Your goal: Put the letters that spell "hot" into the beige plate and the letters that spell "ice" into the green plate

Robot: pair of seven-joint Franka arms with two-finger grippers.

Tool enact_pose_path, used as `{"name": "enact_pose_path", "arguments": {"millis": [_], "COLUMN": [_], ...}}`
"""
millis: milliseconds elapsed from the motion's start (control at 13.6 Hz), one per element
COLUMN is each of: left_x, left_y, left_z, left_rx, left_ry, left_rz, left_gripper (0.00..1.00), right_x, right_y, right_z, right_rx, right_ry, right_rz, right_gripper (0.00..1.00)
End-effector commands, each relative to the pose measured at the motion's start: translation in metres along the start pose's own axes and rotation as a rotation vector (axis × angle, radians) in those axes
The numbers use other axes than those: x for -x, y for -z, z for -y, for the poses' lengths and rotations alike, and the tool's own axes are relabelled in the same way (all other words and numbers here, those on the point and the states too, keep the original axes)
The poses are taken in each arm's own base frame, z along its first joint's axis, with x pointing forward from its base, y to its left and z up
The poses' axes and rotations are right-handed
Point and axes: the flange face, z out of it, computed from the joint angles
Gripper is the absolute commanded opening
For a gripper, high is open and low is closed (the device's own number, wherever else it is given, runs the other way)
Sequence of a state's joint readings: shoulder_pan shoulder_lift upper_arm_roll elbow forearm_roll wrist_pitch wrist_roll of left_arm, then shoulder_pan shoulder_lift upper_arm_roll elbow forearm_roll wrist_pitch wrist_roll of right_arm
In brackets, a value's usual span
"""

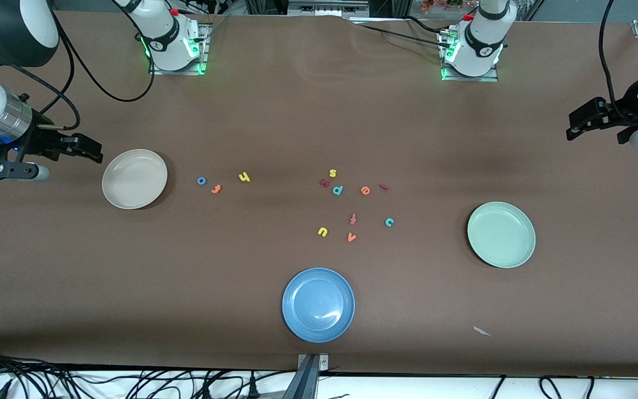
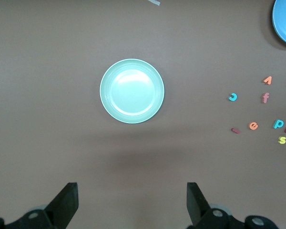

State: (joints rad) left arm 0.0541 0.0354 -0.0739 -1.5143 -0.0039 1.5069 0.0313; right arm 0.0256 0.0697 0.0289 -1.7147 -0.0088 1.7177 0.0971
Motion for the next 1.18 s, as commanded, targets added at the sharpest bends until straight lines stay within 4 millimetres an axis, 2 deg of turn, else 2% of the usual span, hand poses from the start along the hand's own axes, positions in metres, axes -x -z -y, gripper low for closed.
{"name": "enact_pose_path", "arguments": {"millis": [0,517,738,959,1107], "left_x": [0.006,0.006,0.006,0.006,0.006], "left_y": [0.005,0.006,0.006,0.005,0.006], "left_z": [0.004,0.003,0.003,0.001,0.002], "left_rx": [-0.005,-0.006,-0.006,-0.006,-0.006], "left_ry": [-0.021,-0.022,-0.022,-0.024,-0.022], "left_rz": [-0.01,-0.012,-0.01,-0.01,-0.012], "left_gripper": [1.0,1.0,1.0,1.0,1.0], "right_x": [0.0,0.002,-0.007,-0.016,-0.02], "right_y": [0.006,-0.002,-0.016,-0.039,-0.059], "right_z": [-0.002,-0.002,0.01,0.015,0.032], "right_rx": [0.0,0.016,0.014,0.016,0.017], "right_ry": [0.012,0.003,0.019,-0.009,-0.011], "right_rz": [0.004,0.035,0.022,0.042,0.041], "right_gripper": [1.0,1.0,0.99,0.99,0.99]}}
